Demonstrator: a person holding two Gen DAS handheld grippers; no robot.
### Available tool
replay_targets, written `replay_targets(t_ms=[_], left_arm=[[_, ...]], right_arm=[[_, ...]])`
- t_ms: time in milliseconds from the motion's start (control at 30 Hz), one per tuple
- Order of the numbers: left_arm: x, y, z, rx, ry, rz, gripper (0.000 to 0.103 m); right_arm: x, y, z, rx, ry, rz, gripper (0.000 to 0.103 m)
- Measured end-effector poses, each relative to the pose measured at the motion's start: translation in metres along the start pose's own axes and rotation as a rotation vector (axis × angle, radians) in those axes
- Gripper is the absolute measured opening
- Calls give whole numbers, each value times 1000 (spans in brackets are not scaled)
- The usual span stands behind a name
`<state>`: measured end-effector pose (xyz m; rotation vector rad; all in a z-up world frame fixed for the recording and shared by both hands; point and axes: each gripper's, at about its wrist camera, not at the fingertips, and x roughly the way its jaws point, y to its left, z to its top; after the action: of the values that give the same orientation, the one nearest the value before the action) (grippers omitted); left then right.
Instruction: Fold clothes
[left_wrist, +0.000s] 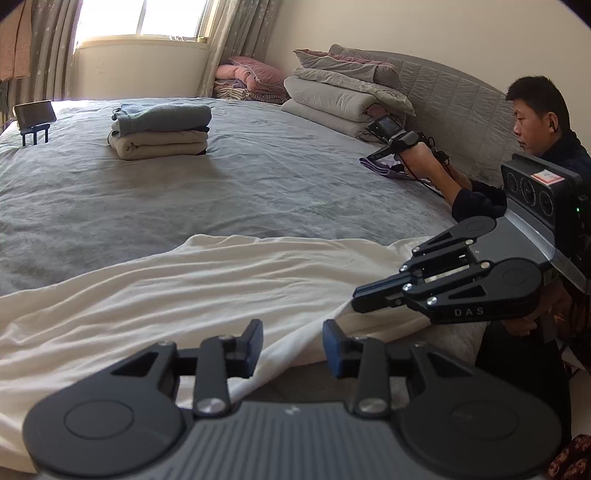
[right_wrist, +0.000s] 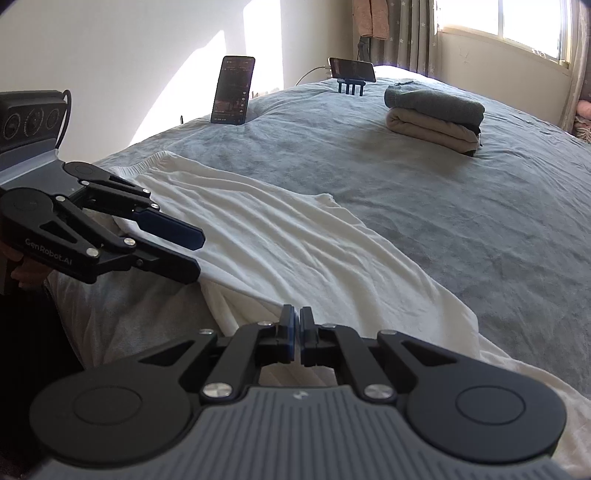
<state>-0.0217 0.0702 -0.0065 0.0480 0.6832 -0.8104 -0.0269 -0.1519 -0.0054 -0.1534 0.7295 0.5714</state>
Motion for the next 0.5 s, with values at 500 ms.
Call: replay_targets(t_ms=[500], left_arm=[[-2, 33, -4, -94, 23, 253, 43]], right_arm=[[-6, 14, 0, -34, -31, 29, 14]])
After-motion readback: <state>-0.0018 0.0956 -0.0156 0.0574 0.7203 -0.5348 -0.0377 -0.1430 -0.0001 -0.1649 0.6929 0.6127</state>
